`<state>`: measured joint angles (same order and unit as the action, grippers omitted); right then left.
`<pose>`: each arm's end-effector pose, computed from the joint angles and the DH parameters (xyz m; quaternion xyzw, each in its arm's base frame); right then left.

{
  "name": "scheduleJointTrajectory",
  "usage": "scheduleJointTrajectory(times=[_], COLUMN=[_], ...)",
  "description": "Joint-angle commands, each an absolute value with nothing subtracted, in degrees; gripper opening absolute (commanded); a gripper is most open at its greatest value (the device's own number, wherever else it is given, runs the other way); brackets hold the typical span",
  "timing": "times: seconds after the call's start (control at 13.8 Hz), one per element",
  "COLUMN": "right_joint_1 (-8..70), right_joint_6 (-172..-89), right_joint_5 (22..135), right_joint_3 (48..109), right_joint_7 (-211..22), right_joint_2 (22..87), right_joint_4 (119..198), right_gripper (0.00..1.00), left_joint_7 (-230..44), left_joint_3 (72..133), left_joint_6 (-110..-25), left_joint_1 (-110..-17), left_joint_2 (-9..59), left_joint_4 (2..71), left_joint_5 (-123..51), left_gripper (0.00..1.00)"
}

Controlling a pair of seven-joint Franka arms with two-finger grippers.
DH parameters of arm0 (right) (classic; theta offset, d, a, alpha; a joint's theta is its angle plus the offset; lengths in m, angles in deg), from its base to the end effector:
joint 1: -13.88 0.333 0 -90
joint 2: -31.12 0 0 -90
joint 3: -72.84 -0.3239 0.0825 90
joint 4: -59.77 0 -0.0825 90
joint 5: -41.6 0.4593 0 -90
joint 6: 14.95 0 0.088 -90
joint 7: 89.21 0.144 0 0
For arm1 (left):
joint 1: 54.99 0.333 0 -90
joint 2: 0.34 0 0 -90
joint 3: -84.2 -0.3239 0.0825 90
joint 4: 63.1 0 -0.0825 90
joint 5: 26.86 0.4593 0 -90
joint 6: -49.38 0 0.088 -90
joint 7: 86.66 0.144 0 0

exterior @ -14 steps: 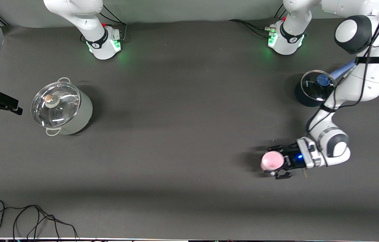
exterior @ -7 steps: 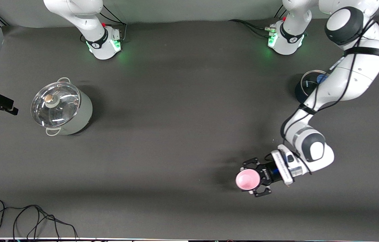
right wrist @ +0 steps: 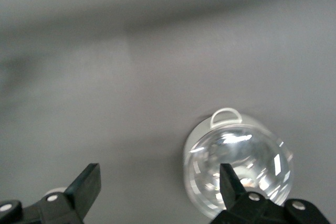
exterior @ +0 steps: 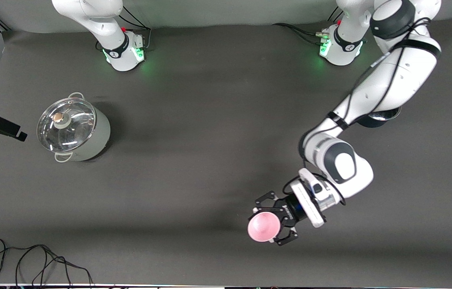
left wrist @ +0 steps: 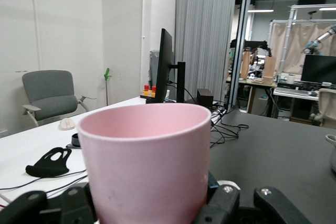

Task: Transfer pink cup from left to right arm
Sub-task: 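Carry the pink cup with the left gripper toward the table middle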

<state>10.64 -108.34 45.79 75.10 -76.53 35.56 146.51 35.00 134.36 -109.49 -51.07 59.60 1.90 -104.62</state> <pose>0.6597 -0.0525 0.5824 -0.9864 0.1592 -0.0171 0.0361 0.8154 -0.3960 0.3092 0.6484 -0.3528 0.5714 0.3587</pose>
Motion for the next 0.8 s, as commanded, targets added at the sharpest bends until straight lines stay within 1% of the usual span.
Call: scheduleJointTrajectory(times=[0.0, 0.15, 0.29, 0.44, 0.58, 0.73], right_joint_1=[11.2, 11.3, 11.8, 12.0, 13.8, 14.6], right_joint_6=[-103.7, -100.1, -99.7, -99.7, -99.8, -99.8], right_joint_5=[46.5, 46.5, 46.3, 46.3, 46.0, 46.2], right_joint_3=[75.1, 75.0, 75.0, 75.0, 75.0, 75.0], right_joint_7=[-64.5, -55.0, -43.8, -36.8, -35.4, -35.2], right_joint_2=[34.8, 34.7, 34.7, 34.7, 35.1, 36.2], right_joint_4=[144.1, 142.7, 141.9, 141.8, 141.2, 138.3], right_gripper=[1.0, 1.0, 1.0, 1.0, 1.0, 1.0], left_joint_7=[30.1, 28.8, 27.9, 26.0, 25.7, 25.2], left_joint_3=[133.3, 133.4, 133.6, 133.4, 133.2, 133.0], left_joint_6=[-117.9, -124.5, -128.7, -135.3, -138.7, -141.0], left_joint_1=[-59.5, -64.2, -68.2, -72.9, -77.0, -79.5], left_joint_2=[59.2, 59.0, 58.6, 57.7, 57.3, 56.9], left_joint_4=[-5.9, -8.5, -10.7, -12.4, -15.4, -16.3], left_joint_5=[-105.4, -105.2, -105.2, -105.0, -105.0, -105.0], left_gripper=[0.0, 0.0, 0.0, 0.0, 0.0, 0.0])
